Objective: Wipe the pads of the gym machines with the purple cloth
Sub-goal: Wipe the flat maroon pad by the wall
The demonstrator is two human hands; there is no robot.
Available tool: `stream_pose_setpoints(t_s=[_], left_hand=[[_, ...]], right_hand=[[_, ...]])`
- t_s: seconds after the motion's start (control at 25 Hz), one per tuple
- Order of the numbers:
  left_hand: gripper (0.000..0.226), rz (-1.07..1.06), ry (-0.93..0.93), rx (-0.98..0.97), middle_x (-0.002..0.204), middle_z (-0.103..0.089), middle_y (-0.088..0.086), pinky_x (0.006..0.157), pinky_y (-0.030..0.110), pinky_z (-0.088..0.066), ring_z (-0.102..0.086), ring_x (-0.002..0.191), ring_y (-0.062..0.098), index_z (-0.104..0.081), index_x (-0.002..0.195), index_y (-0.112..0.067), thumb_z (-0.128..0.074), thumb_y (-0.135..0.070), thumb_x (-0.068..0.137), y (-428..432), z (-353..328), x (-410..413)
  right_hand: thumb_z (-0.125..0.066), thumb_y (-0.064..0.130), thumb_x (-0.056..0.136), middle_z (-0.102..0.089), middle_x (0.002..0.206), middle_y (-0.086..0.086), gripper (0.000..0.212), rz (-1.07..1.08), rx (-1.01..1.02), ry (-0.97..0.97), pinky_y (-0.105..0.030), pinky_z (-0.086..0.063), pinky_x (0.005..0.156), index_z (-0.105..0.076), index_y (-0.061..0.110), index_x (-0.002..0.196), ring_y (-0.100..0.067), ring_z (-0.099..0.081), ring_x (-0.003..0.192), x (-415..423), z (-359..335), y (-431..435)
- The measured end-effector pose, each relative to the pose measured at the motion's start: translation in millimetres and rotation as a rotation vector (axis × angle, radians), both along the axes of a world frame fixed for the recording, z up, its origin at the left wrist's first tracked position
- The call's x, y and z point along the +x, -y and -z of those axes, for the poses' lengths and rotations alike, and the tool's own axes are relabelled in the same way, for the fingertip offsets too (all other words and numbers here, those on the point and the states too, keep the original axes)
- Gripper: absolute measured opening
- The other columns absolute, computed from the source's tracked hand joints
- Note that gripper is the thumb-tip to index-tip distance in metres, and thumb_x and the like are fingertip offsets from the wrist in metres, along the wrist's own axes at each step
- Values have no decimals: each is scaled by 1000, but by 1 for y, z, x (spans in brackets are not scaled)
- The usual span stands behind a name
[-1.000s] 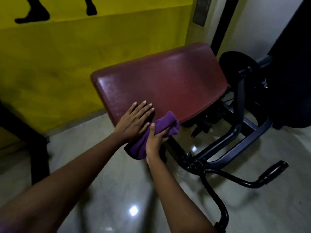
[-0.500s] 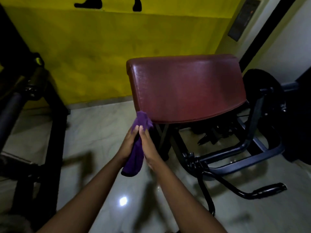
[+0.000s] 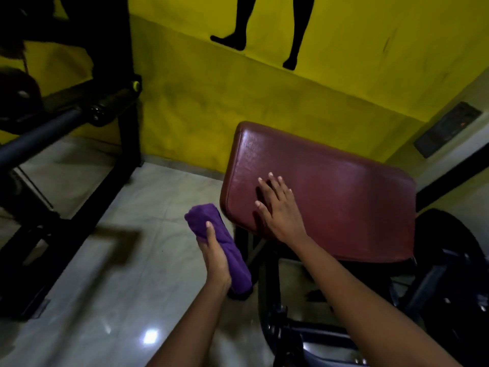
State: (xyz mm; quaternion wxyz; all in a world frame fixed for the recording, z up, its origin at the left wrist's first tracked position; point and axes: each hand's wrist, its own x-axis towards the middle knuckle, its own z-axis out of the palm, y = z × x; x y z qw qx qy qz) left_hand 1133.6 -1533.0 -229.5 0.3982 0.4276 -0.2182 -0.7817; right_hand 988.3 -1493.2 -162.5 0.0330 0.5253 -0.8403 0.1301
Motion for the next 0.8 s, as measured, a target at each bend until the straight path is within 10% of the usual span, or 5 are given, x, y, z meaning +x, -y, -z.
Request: stream_pose_setpoints(t_s=[0.12, 0.48, 0.8], left_hand=[[98, -14, 127, -139, 142, -46, 5, 113, 47, -30, -45, 131, 22, -33, 142, -24, -48, -85, 66, 1, 21, -35], [71, 203, 174, -535, 130, -57, 7, 104, 41, -44, -57, 117, 18, -47, 134, -17, -56, -60, 78, 93, -7, -57], [73, 316, 190, -438, 133, -54, 4, 105, 42, -43, -56, 119, 19, -38, 138, -21, -54, -62, 80, 62, 4, -37]], right_hand=[[-24, 55, 92, -6, 158, 2, 61, 11, 11, -213, -47, -4, 117, -11, 32, 148, -18, -1, 145, -28, 16, 17], [-34, 51, 91, -17, 156, 0, 62, 14, -151, -363, -48, -11, 115, -19, 31, 147, -20, -13, 145, -36, 36, 19], [-36, 52, 90, -22, 155, 0, 61, 25, -160, -369, -50, -18, 113, -27, 30, 146, -19, -17, 144, -35, 35, 21]])
